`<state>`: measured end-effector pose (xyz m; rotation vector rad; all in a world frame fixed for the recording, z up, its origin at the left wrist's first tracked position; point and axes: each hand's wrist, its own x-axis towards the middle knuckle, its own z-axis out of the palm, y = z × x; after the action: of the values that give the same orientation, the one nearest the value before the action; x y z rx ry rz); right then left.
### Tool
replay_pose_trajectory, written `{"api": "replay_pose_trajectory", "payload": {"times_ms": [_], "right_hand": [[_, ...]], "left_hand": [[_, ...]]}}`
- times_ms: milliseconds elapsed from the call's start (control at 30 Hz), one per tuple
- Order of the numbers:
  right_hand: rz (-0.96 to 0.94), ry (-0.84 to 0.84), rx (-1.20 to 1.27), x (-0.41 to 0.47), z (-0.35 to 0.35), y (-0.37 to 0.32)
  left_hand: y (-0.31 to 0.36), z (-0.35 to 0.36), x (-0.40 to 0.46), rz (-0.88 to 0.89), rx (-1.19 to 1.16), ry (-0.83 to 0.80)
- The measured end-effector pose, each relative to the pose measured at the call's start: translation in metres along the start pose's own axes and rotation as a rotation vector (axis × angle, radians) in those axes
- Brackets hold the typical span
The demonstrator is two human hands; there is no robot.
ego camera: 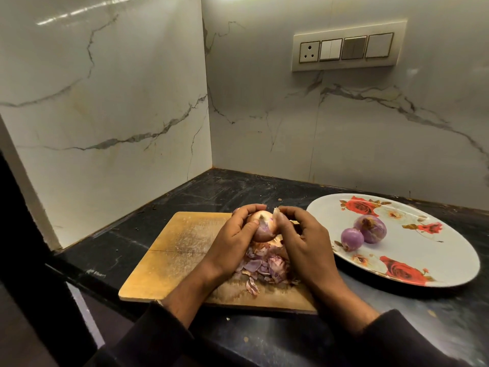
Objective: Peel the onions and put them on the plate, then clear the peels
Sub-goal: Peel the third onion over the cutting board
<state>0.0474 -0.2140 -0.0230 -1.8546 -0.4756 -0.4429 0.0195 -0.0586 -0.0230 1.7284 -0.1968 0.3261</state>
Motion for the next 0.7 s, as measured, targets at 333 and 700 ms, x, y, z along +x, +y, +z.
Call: {"api": "replay_pose_trajectory", "payload": {"times_ms": [333,700], "right_hand": [[-0.047,0.129,-0.102,-0.002,-0.001,0.002],[0.053,0.014,-0.125,-0.001,-0.005,0.007]], "left_hand": [[0.000,0.000,-0.001,0.032,0.040,-0.052],[-0.002,-0.001,0.001,0.010,0.009,0.046]]}}
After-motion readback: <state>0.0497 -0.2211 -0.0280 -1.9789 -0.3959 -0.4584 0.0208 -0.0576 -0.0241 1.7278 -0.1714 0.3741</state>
